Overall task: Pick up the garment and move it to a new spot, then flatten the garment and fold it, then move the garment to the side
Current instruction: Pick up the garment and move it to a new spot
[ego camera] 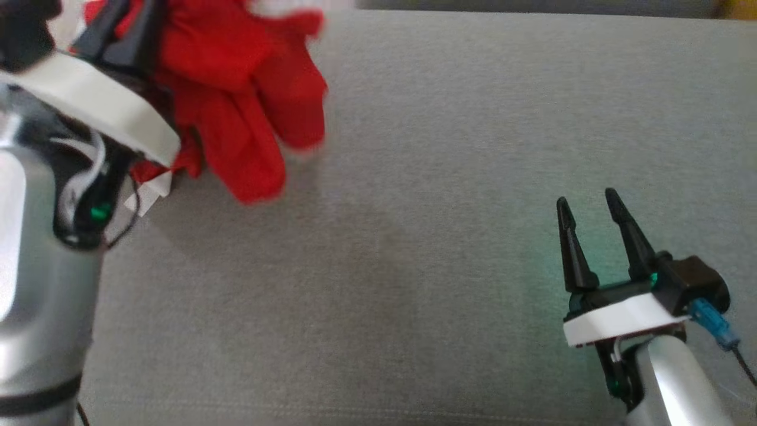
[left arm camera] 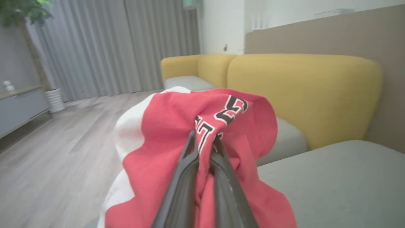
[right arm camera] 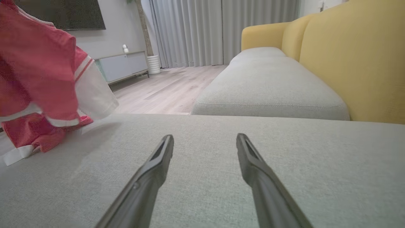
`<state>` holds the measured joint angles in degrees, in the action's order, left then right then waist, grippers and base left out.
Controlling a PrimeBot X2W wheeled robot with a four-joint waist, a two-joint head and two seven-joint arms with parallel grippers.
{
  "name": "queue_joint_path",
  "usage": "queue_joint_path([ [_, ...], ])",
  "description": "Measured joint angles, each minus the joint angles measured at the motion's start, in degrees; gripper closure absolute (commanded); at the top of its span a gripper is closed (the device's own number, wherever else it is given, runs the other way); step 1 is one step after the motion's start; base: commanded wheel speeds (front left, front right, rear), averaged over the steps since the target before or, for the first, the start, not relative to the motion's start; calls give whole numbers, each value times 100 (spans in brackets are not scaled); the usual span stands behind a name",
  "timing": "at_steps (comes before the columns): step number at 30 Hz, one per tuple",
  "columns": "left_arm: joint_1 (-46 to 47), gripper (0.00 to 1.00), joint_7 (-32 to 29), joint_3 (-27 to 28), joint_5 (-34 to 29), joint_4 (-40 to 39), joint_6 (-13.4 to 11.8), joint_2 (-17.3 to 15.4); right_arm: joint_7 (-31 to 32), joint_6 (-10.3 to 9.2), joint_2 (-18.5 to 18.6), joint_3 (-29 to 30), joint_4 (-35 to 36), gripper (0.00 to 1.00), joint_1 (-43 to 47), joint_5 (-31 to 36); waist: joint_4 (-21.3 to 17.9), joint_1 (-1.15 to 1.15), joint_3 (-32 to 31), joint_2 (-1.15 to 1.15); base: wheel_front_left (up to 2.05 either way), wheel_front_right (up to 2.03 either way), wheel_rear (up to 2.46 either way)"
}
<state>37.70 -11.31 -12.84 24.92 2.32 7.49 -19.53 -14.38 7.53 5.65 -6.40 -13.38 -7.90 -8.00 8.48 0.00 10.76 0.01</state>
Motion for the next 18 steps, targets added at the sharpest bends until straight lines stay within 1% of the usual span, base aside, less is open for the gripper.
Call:
queue_joint_path([
  [5,-332,100,-497,-210,442,-1124,0,32,0,0,-63,4,26,0,153,-18,-331,0,-160,0,0,0,0],
  [8,-451,100,-744,-379,624,-1636,-1,58,0,0,-130,-20,32,0,187,-40,-578,0,-219,0,0,0,0],
  [13,-476,100,-1059,-824,970,-2265,-1,299,0,0,-151,-46,62,0,206,-62,-1051,0,-261,0,0,0,0],
  [18,-421,100,-1280,-1251,1195,-2539,-1,543,0,0,-193,-83,73,0,273,-110,-1562,0,-235,0,0,0,0],
])
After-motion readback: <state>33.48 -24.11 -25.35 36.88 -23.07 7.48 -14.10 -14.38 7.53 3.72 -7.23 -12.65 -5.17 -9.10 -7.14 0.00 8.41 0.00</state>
